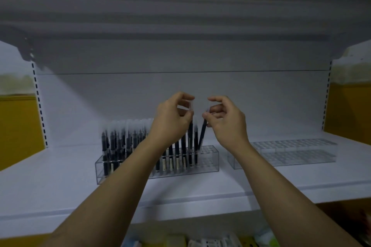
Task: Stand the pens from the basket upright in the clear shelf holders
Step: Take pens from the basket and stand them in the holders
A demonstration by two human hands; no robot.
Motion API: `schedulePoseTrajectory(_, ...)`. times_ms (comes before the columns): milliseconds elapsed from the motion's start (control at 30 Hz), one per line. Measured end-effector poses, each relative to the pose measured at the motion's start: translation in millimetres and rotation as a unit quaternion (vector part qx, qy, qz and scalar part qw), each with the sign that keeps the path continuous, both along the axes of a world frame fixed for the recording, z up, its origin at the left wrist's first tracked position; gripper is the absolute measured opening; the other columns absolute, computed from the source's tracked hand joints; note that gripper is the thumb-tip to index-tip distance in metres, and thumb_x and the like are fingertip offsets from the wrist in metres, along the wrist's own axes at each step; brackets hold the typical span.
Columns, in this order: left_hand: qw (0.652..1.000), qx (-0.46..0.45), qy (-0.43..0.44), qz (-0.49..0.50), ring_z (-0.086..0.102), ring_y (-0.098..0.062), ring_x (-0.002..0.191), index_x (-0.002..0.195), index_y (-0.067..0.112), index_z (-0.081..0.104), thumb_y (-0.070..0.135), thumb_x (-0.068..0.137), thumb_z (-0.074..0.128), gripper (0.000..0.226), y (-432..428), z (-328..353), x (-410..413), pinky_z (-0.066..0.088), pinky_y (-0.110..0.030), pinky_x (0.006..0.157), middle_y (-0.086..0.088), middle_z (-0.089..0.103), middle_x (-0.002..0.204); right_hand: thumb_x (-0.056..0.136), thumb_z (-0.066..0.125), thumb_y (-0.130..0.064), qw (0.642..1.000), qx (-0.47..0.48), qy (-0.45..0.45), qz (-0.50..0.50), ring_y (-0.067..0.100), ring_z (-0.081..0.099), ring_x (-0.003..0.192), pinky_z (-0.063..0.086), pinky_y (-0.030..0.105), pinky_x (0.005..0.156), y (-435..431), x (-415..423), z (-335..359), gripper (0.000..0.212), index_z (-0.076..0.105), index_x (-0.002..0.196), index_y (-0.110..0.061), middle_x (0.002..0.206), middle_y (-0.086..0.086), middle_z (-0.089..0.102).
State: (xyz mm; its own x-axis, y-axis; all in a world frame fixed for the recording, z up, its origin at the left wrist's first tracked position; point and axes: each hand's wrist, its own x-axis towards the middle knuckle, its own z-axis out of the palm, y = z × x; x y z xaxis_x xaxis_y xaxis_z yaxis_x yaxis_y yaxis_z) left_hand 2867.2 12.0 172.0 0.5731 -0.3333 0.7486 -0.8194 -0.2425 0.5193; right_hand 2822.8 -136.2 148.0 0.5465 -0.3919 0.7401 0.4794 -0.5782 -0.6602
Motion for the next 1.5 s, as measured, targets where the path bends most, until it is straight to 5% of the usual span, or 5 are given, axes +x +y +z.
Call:
schedulePoseTrajectory(567, 0.997, 0.047, -0.009, 0.061, 0.064, -0.005, 0.079, 0.108, 0.021, 0.060, 0.015, 0.089, 0.065, 0.020, -5, 15, 16, 0.052, -0.018, 0.064, 0.010, 0.063, 0.082, 0.088, 0.068, -0.018, 0.987, -0.110, 0.118, 0.016, 0.010, 0.059, 0.082, 0.046, 0.013, 0.068, 2, 5, -7, 0.039, 0.058, 0.124, -0.028, 0.094, -0.004, 0.060)
schedulePoseTrajectory(833, 0.992, 0.110, 0.025, 0.053, 0.063, -0.003, 0.076, 0.111, 0.022, 0.059, 0.019, 0.090, 0.064, 0.021, 2, 6, 12, 0.044, -0.009, 0.054, 0.005, 0.066, 0.097, 0.095, 0.056, -0.023, 0.940, -0.243, 0.240, 0.018, 0.018, 0.063, 0.090, 0.051, 0.031, 0.085, -5, -13, -22, 0.066, 0.021, 0.144, -0.050, 0.105, 0.000, 0.064)
schedulePoseTrajectory(1100, 0.960, 0.231, -0.026, 0.157, 0.050, -0.020, 0.116, 0.105, 0.032, 0.058, 0.038, 0.085, 0.066, 0.022, -10, -8, 19, 0.032, -0.053, 0.108, 0.005, 0.057, 0.118, 0.094, 0.054, -0.018, 0.932, -0.268, 0.245, -0.007, 0.018, 0.063, 0.080, 0.051, 0.030, 0.077, -2, -19, -28, 0.078, 0.008, 0.147, -0.051, 0.090, 0.000, 0.068)
schedulePoseTrajectory(1267, 0.952, 0.247, -0.061, 0.173, 0.045, -0.020, 0.126, 0.115, 0.032, 0.058, 0.036, 0.088, 0.062, 0.027, -5, -6, 13, 0.015, -0.055, 0.116, 0.004, 0.056, 0.129, 0.094, 0.055, -0.017, 0.929, -0.261, 0.261, -0.003, 0.018, 0.064, 0.083, 0.052, 0.032, 0.082, 0, -22, -27, 0.082, 0.004, 0.149, -0.049, 0.094, 0.001, 0.069)
schedulePoseTrajectory(1500, 0.955, 0.217, -0.107, 0.169, 0.039, -0.018, 0.133, 0.137, 0.032, 0.044, 0.034, 0.089, 0.061, 0.051, 18, -26, -14, 0.008, -0.048, 0.120, 0.003, 0.047, 0.141, 0.093, 0.061, -0.029, 0.945, -0.212, 0.247, -0.017, 0.017, 0.052, 0.118, 0.043, 0.033, 0.101, 2, -40, -35, 0.084, 0.001, 0.152, -0.041, 0.132, 0.001, 0.052)
